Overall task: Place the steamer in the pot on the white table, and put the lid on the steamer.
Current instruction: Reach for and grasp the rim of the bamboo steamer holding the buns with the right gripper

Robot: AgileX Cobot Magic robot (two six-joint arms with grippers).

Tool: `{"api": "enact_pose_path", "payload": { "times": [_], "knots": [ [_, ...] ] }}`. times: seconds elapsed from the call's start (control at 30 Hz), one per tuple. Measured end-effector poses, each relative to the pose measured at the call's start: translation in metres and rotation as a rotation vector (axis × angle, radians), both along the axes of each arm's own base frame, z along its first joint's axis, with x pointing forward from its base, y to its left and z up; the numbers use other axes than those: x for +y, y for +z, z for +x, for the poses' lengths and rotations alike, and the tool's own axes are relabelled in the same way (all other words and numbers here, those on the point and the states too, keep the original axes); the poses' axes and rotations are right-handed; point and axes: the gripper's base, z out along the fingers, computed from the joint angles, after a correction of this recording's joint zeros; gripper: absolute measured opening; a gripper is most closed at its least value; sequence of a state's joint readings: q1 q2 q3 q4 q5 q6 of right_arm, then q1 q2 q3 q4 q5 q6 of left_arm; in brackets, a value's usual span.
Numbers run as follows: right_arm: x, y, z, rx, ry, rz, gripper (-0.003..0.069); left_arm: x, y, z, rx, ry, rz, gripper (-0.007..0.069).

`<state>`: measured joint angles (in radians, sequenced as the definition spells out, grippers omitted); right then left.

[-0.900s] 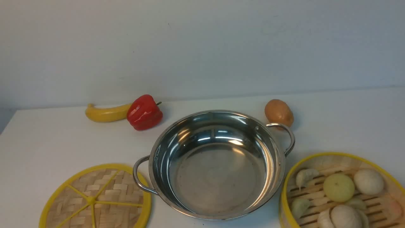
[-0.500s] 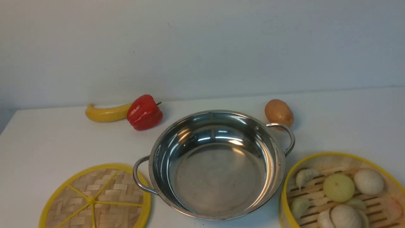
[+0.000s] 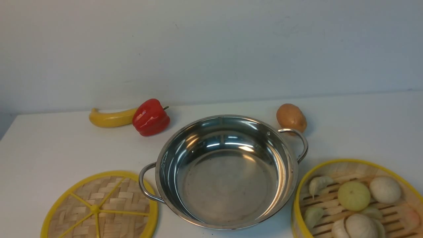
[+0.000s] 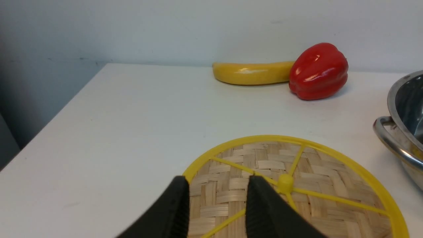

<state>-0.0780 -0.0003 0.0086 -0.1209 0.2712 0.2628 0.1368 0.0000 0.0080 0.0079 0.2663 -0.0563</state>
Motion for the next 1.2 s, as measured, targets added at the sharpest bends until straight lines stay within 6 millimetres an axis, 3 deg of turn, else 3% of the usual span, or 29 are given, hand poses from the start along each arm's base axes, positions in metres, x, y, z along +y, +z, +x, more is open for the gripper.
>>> {"api": "enact_pose_path", "payload": {
  "times": [0.27,0.43,0.57,0.83,1.2],
  "knots": [
    [0.000,0.000,0.000,0.000,0.000,0.000,0.0243,0.000,0.000,0.000,-0.004,0.002,-0.030,0.0241],
    [0.000,0.000,0.000,-0.003,0.000,0.022,0.0243,-0.006,0.001,0.001,-0.050,0.011,-0.396,0.0241],
    [0.002,0.003,0.000,-0.051,0.007,0.210,0.0243,-0.009,0.002,0.001,-0.069,0.010,-0.568,0.0241],
    [0.005,0.005,0.001,-0.099,0.015,0.583,0.0243,-0.007,0.006,0.002,-0.127,0.013,-0.579,0.0241],
    [0.002,0.017,0.000,-0.243,0.017,0.739,0.0243,-0.001,0.021,0.002,-0.300,0.029,-0.594,0.0241]
  ]
}}
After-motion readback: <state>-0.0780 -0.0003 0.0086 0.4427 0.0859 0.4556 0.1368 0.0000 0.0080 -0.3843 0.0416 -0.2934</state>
